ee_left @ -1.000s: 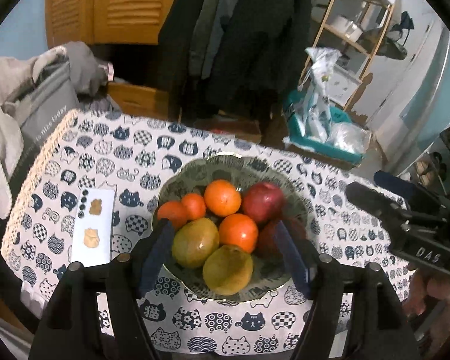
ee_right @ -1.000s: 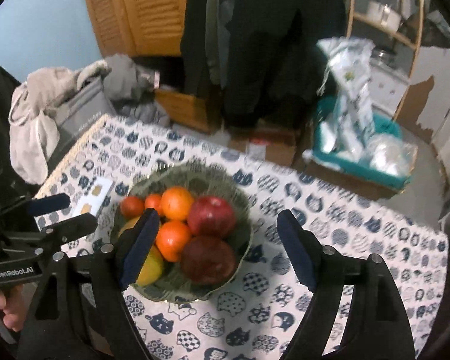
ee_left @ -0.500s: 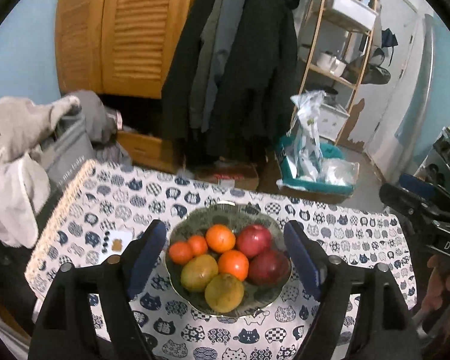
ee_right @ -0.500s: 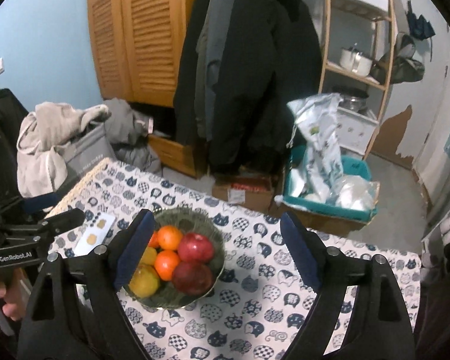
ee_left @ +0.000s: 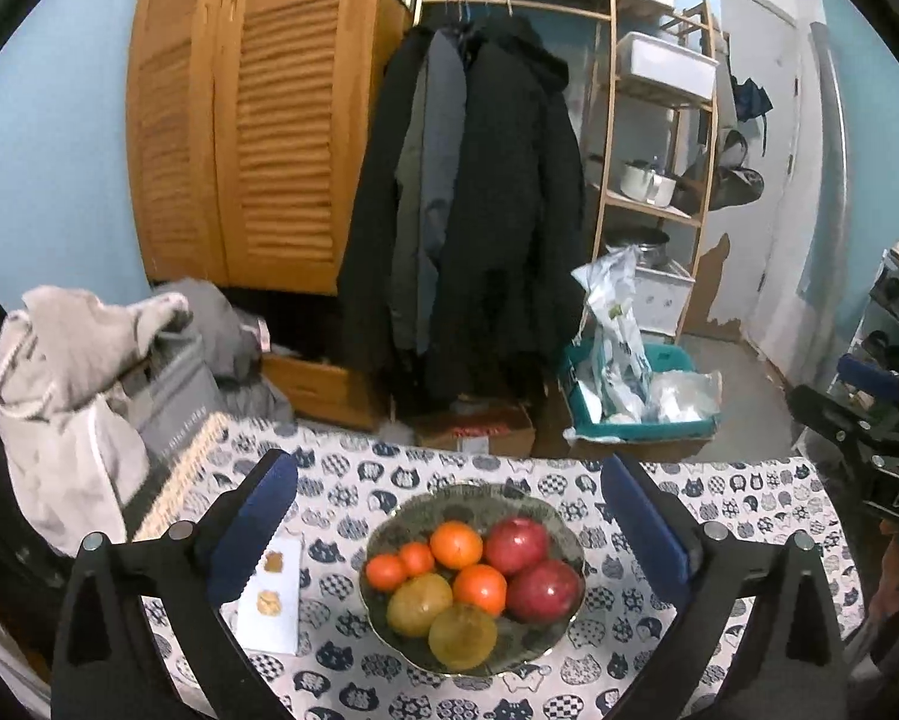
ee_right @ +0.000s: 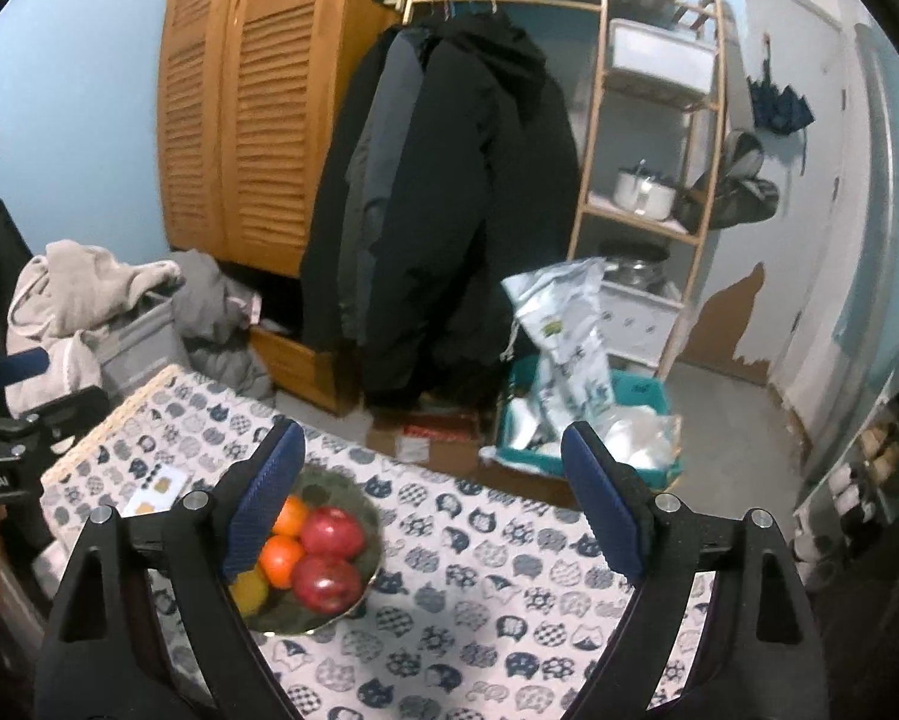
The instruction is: Organize fruits
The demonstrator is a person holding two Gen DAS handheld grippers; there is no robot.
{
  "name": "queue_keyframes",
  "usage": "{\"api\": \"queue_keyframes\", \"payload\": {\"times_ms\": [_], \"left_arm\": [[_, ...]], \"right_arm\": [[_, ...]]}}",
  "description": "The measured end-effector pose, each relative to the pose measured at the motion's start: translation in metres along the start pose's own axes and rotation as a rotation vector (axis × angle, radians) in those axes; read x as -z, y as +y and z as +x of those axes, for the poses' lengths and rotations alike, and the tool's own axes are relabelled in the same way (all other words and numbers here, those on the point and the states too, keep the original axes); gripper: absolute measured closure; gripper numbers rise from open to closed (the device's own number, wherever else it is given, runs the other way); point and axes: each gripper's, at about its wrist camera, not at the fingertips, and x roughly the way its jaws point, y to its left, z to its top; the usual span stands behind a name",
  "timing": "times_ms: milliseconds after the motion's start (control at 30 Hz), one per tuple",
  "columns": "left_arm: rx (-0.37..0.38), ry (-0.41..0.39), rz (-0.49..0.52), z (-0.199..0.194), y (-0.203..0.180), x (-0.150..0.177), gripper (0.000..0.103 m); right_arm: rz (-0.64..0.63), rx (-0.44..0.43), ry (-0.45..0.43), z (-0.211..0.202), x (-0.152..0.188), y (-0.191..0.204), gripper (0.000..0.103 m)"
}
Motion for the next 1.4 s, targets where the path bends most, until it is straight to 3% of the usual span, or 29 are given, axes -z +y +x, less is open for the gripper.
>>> {"api": "queue_keyframes", "payload": {"times_ms": [200, 1400], "left_arm": [[0.008, -0.021, -0.015, -0.005, -0.006, -0.004, 0.001], [-0.029, -0.033, -0.006, -0.011, -0.004, -0.003, 0.001]], "right_arm": [[0.018, 0.026, -0.044, -0.012, 0.000, -0.012, 0.017], [0.027, 0.030, -0.028, -0.009, 0.004, -0.015, 0.017]]}}
